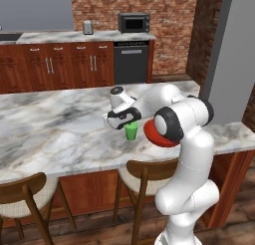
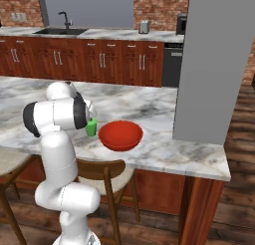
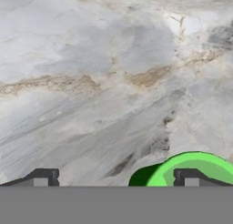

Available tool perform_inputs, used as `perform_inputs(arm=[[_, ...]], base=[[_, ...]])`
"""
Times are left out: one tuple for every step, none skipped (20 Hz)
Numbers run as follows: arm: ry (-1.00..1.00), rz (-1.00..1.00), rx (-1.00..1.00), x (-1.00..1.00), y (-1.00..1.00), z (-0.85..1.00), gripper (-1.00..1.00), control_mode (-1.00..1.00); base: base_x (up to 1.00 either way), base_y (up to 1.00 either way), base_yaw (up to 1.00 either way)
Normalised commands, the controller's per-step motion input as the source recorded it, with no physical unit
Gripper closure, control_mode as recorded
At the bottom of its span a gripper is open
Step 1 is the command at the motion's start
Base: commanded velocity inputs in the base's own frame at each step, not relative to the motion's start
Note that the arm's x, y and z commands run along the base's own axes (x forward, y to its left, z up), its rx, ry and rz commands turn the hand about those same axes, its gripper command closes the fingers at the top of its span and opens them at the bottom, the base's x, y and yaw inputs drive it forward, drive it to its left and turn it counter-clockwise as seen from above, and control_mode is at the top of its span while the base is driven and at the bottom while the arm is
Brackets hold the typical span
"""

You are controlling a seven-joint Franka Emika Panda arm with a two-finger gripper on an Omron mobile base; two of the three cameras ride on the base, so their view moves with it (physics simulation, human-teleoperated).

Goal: Place the cup inside the bowl on the dining table and move the bowl to any counter.

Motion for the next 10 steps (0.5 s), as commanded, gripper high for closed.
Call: perform_inputs(arm=[[0.0,0.01,0.0,0.08,0.0,-0.05,-1.0,-1.0],[0.0,0.01,0.0,0.06,0.0,-0.06,-1.0,-1.0],[0.0,0.01,0.0,0.04,0.0,-0.04,-1.0,-1.0],[0.0,0.0,0.0,0.06,0.0,-0.03,-1.0,-1.0],[0.0,0.0,0.0,0.04,0.0,-0.03,-1.0,-1.0],[0.0,0.0,0.0,0.02,0.0,-0.03,-1.0,-1.0],[0.0,0.0,0.0,0.01,0.0,-0.06,-1.0,-1.0],[0.0,0.0,0.0,0.01,0.0,-0.1,-1.0,-1.0],[0.0,0.0,0.0,0.0,0.0,-0.13,-1.0,-1.0],[0.0,0.0,0.0,0.0,0.0,-0.16,-1.0,-1.0]], base=[[0.0,0.0,0.0],[0.0,0.0,0.0],[0.0,0.0,0.0],[0.0,0.0,0.0],[0.0,0.0,0.0],[0.0,0.0,0.0],[0.0,0.0,0.0],[0.0,0.0,0.0],[0.0,0.0,0.0],[0.0,0.0,0.0]])
